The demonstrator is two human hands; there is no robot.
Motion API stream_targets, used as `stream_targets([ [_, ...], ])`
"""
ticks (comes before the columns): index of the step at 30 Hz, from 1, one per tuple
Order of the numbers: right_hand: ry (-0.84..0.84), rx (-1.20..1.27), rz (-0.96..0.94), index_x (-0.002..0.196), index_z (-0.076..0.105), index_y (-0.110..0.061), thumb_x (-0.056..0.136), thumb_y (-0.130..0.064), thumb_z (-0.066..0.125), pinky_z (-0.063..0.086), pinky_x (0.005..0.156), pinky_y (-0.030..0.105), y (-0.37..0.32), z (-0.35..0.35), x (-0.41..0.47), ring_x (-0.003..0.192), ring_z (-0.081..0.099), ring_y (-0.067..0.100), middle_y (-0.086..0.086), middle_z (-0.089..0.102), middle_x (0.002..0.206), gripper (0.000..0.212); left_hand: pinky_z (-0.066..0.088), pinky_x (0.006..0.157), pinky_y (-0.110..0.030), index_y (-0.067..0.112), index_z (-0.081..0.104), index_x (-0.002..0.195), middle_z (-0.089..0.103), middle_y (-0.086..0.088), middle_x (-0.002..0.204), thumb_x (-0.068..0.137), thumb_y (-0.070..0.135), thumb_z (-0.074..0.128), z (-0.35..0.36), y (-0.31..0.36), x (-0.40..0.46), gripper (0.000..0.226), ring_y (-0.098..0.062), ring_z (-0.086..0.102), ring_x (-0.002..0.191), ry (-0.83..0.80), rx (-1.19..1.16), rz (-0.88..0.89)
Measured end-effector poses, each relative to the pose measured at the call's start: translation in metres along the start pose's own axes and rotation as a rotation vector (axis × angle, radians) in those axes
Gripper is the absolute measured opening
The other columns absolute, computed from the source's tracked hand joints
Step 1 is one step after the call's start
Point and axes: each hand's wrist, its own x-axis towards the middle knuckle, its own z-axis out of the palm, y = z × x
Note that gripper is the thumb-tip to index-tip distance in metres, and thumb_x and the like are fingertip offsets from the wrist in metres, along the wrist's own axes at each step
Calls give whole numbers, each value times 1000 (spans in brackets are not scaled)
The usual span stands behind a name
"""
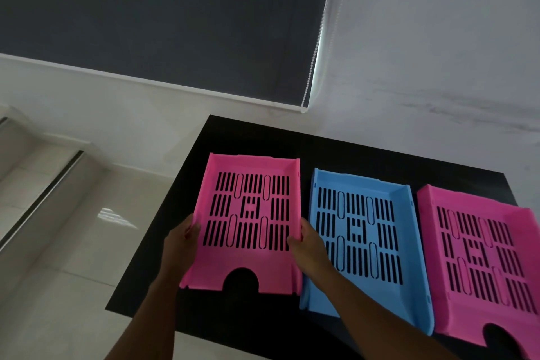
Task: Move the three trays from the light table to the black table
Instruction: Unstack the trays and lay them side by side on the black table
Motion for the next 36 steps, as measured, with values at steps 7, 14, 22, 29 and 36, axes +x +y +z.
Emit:
stream_targets([
  [7, 36, 44, -91, 146, 45, -24, 90, -21, 48, 48, 108, 49, -6, -7, -7, 128, 58, 17, 2, 59, 142, 57, 46, 60, -25, 10, 62, 99, 68, -7, 80, 103, 11, 38, 8, 9, -6, 24, -27, 69, 76, 78, 10, 7],
  [14, 190, 64, -199, 137, 57, -9, 99, -3, 49, 44, 107, 26, -13, -44, -26, 122, 59, 12, -3, 62, 129, 39, 52, 53, -18, 18, 45, 144, 55, -1, 137, 101, 14, 47, 39, 46, -25, 43, -13, 68, 69, 217, -44, 81],
  [22, 489, 26, -121, 131, 60, -5, 98, -2, 54, 46, 99, 27, 37, -114, -38, 119, 61, 22, 11, 66, 130, 34, 24, 118, -44, 21, 26, 155, 31, -5, 162, 100, 37, 51, 127, 112, -67, 64, -26, 33, 146, -191, 2, 117],
  [29, 751, 13, 0, 132, 49, -13, 92, -10, 59, 59, 88, 47, 96, -179, -62, 113, 61, 30, 8, 55, 126, 41, 18, 119, -40, 19, 3, 159, 14, -6, 166, 97, 23, 59, 179, 121, -75, 83, -27, 21, 150, -328, -53, 158],
  [36, 600, -45, 204, 156, 20, -4, 95, -25, 63, 33, 114, 56, 142, -198, -70, 145, 31, 42, 22, 25, 160, 78, 42, 43, -13, 14, 27, 155, 50, 2, 64, 101, 12, 52, 187, 115, -93, 60, -2, 45, 45, -217, 37, 191],
])
